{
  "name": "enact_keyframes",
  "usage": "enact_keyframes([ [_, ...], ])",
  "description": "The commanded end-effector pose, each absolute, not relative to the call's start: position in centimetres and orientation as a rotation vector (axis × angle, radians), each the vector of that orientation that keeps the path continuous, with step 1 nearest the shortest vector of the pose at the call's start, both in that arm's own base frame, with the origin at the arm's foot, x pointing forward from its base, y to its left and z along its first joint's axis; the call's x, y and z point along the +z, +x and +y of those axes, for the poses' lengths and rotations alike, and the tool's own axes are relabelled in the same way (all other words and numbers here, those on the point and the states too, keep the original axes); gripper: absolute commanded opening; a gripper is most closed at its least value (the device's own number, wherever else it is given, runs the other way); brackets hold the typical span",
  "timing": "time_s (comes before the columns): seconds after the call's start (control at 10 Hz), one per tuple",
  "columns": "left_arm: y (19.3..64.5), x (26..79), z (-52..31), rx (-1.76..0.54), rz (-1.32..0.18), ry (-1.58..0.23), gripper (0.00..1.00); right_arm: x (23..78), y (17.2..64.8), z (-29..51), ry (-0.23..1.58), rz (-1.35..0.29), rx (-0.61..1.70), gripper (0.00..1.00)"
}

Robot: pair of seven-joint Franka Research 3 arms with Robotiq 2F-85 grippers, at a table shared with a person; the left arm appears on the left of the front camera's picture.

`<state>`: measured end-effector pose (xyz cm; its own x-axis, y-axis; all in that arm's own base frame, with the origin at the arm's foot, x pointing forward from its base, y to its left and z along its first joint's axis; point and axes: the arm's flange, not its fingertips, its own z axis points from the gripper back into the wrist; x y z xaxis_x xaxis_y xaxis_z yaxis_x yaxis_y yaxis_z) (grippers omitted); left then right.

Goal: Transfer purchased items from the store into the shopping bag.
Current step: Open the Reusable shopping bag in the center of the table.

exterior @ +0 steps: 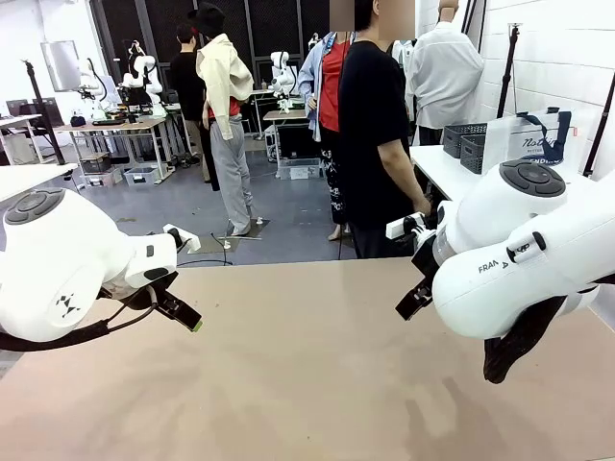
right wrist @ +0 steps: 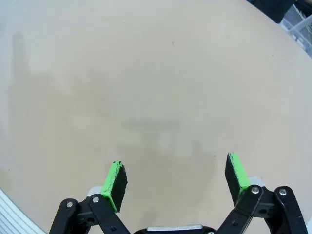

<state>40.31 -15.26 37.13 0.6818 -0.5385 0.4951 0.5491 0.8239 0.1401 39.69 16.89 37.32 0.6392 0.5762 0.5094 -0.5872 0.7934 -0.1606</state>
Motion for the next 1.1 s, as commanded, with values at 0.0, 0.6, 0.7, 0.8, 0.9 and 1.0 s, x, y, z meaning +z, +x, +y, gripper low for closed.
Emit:
enact_keyframes([
  [0.0,40.36,37.14,-15.12,-0.606,-0.549,-0.021,1.0,37.31,39.53,16.81,0.021,-0.571,0.664,1.0],
  [0.6,40.36,37.14,-15.12,-0.606,-0.549,-0.021,1.0,37.31,39.53,16.81,0.021,-0.571,0.664,1.0],
  [0.7,40.36,37.14,-15.12,-0.606,-0.549,-0.021,1.0,37.31,39.53,16.81,0.021,-0.571,0.664,1.0],
  [0.8,40.36,37.14,-15.12,-0.606,-0.549,-0.021,1.0,37.31,39.53,16.81,0.021,-0.571,0.664,1.0],
  [0.9,40.36,37.14,-15.12,-0.606,-0.549,-0.021,1.0,37.31,39.53,16.81,0.021,-0.571,0.664,1.0],
  [1.0,40.36,37.14,-15.12,-0.606,-0.549,-0.021,1.0,37.31,39.53,16.81,0.021,-0.571,0.664,1.0],
])
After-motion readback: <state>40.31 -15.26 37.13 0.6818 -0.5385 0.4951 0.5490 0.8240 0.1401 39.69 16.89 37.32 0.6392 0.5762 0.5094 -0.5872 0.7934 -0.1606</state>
